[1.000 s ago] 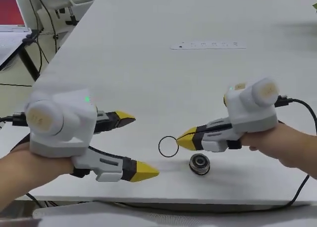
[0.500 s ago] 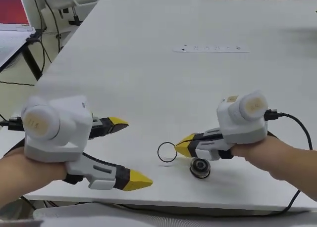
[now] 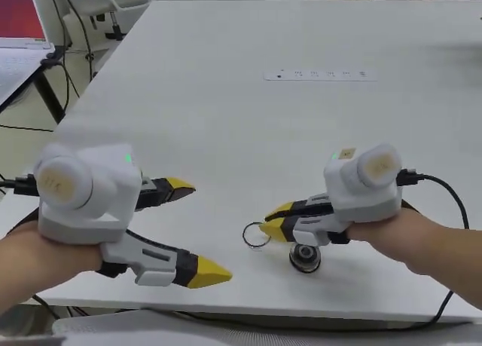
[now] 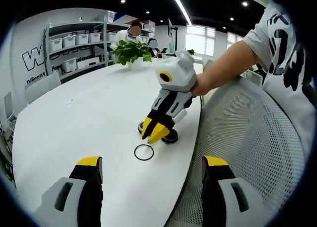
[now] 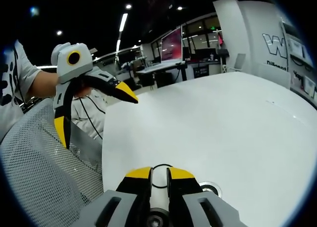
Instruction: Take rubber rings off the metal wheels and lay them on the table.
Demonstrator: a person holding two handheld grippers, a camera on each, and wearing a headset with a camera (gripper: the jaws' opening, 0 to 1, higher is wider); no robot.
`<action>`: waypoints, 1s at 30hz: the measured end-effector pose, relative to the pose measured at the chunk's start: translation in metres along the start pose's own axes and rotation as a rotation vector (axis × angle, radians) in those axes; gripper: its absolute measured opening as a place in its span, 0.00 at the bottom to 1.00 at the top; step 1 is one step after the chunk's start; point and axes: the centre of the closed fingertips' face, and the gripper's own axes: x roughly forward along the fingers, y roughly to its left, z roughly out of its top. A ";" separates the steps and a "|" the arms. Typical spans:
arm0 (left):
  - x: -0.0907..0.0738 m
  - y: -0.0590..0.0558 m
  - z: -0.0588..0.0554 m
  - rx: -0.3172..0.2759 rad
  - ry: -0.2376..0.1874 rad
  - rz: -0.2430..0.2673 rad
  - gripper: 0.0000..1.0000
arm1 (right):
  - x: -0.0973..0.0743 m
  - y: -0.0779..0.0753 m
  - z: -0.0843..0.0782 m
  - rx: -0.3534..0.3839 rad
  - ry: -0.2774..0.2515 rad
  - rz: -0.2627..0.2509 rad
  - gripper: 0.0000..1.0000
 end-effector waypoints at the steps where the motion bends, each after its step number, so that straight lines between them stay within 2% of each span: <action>1: 0.000 0.000 0.000 0.000 0.000 0.000 0.80 | -0.002 0.000 0.002 0.001 -0.006 0.001 0.10; 16: 0.006 -0.001 0.011 0.026 0.001 -0.022 0.78 | -0.035 0.007 0.021 -0.014 -0.089 0.025 0.18; 30: 0.025 -0.007 0.023 0.056 0.005 -0.068 0.76 | -0.060 0.010 0.018 -0.037 -0.088 0.034 0.25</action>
